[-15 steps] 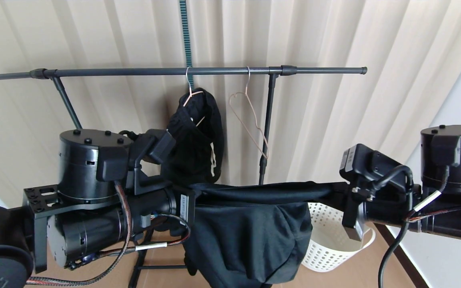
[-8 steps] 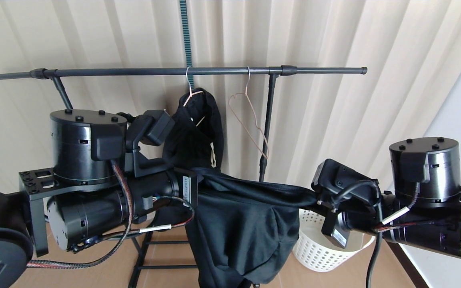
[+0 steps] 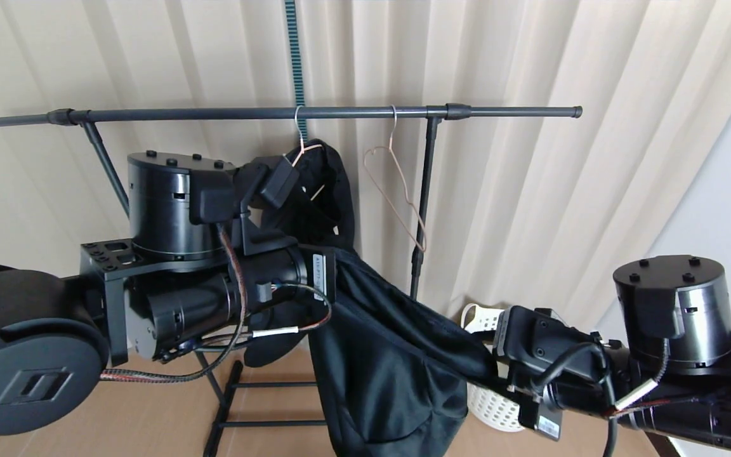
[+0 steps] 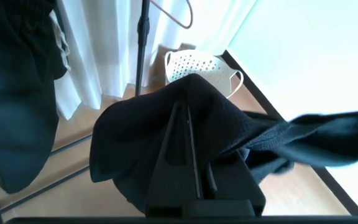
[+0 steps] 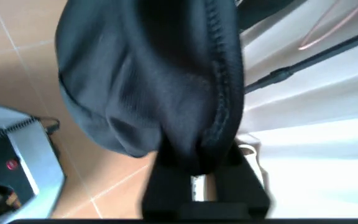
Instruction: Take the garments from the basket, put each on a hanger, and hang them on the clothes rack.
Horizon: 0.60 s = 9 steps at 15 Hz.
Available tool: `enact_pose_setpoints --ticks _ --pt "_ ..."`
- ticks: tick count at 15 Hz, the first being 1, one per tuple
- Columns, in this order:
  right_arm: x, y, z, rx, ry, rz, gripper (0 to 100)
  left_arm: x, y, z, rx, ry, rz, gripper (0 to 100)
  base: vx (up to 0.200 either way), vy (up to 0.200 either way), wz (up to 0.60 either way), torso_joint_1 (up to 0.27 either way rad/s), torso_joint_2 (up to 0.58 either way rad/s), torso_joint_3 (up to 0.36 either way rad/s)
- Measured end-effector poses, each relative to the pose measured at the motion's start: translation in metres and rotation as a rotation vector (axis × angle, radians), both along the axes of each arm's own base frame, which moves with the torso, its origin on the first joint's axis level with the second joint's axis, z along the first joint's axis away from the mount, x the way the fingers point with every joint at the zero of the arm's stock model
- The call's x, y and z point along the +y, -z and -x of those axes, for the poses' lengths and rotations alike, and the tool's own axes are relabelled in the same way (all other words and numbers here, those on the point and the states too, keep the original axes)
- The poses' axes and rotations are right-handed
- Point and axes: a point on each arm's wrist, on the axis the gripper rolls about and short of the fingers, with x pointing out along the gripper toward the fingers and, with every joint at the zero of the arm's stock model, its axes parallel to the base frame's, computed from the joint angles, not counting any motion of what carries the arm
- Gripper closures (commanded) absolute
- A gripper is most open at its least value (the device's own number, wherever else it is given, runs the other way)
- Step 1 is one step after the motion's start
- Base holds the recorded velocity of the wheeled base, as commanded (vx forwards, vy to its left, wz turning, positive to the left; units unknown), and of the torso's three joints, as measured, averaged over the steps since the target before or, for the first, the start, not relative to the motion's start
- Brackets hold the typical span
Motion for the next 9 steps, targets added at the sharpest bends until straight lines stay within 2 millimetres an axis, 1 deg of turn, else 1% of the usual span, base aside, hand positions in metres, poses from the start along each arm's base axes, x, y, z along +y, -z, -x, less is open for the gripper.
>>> enact_pose_setpoints --ticks 1,4,8,9 --pt "-0.001 0.003 0.004 0.016 -0.030 -0.002 0 -0.003 -0.001 -0.003 -0.003 0.002 0.002 100 0.000 0.000 0.00 0.000 0.00 0.000" --pt "-0.006 0.008 0.021 0.085 -0.205 -0.061 0 -0.008 0.002 -0.007 0.002 0.013 -0.003 100 0.000 0.000 0.00 0.000 0.00 0.000" --pt "-0.009 0.000 0.031 0.122 -0.361 -0.159 0 -0.010 0.003 -0.007 -0.009 0.074 -0.030 100 0.000 0.000 0.00 0.000 0.00 0.000" --pt "-0.009 -0.002 0.031 0.124 -0.363 -0.170 0 -0.009 0.004 -0.007 -0.022 0.089 -0.047 100 0.000 0.000 0.00 0.000 0.00 0.000"
